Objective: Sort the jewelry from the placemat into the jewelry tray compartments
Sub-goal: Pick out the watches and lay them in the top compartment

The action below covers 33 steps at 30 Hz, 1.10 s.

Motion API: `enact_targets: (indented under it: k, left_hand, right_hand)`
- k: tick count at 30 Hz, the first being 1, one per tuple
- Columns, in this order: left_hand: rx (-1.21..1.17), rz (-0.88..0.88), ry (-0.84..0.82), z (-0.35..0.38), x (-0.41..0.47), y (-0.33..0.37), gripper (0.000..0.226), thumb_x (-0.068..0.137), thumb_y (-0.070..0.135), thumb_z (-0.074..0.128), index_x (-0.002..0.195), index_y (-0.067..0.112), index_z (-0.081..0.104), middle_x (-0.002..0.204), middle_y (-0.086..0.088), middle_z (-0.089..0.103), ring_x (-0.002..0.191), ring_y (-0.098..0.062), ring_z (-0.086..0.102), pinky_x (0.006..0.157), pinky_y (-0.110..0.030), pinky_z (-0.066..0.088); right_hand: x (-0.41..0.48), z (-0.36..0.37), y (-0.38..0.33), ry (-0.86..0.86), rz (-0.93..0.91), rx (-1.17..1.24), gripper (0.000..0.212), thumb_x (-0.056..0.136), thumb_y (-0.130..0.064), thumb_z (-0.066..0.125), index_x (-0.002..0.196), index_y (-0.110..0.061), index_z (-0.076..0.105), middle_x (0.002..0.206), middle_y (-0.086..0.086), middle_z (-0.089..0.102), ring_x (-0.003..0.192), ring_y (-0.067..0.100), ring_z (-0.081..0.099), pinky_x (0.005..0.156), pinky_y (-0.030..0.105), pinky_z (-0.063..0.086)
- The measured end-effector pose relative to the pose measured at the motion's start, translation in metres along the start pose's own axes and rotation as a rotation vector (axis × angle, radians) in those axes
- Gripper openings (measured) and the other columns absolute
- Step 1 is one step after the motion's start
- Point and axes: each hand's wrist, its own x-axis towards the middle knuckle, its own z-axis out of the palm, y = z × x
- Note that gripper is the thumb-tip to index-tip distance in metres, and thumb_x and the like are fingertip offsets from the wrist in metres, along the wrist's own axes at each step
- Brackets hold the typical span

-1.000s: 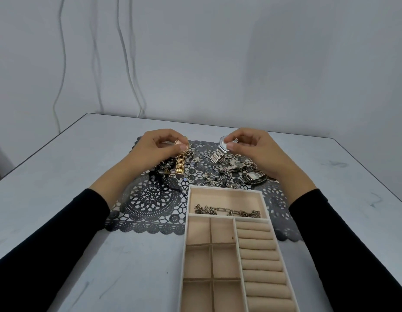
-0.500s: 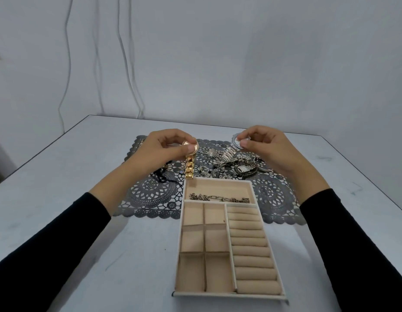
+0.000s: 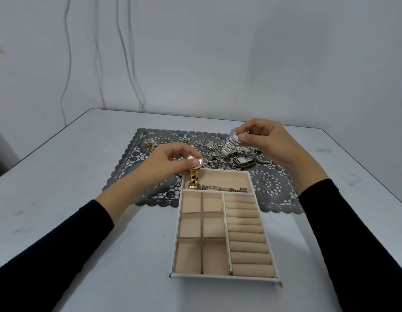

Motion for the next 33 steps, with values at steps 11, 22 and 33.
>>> enact_targets:
  k: [11,22,33]
  left_hand:
    - [0.029,-0.003,-0.029,-0.005,-0.007,-0.001,0.016,0.087,0.012,0.072,0.103,0.012,0.071,0.105,-0.006,0.073,0.091,-0.019,0.073,0.082,-0.022,0.056]
    - [0.095,0.049,0.003,-0.001,-0.005,-0.01,0.031,0.083,0.013,0.076,0.111,0.025,0.069,0.11,-0.005,0.07,0.096,-0.03,0.071,0.096,-0.04,0.055]
    - [0.194,0.081,0.003,-0.007,-0.001,-0.018,0.025,0.087,0.019,0.073,0.111,0.018,0.07,0.105,0.005,0.074,0.101,-0.01,0.069,0.096,-0.032,0.054]
  right_hand:
    - [0.0,0.0,0.001,0.015,0.017,-0.026,0.01,0.086,0.001,0.065,0.093,-0.005,0.066,0.098,0.012,0.07,0.085,0.014,0.065,0.086,0.026,0.053]
    - [0.001,-0.001,0.004,0.008,0.016,-0.041,0.01,0.085,0.002,0.066,0.092,-0.005,0.067,0.103,0.016,0.07,0.086,0.015,0.065,0.084,0.024,0.053]
    - [0.002,0.0,0.005,-0.006,0.018,-0.045,0.01,0.085,0.001,0.066,0.093,-0.006,0.067,0.099,0.015,0.069,0.084,0.014,0.065,0.083,0.023,0.052]
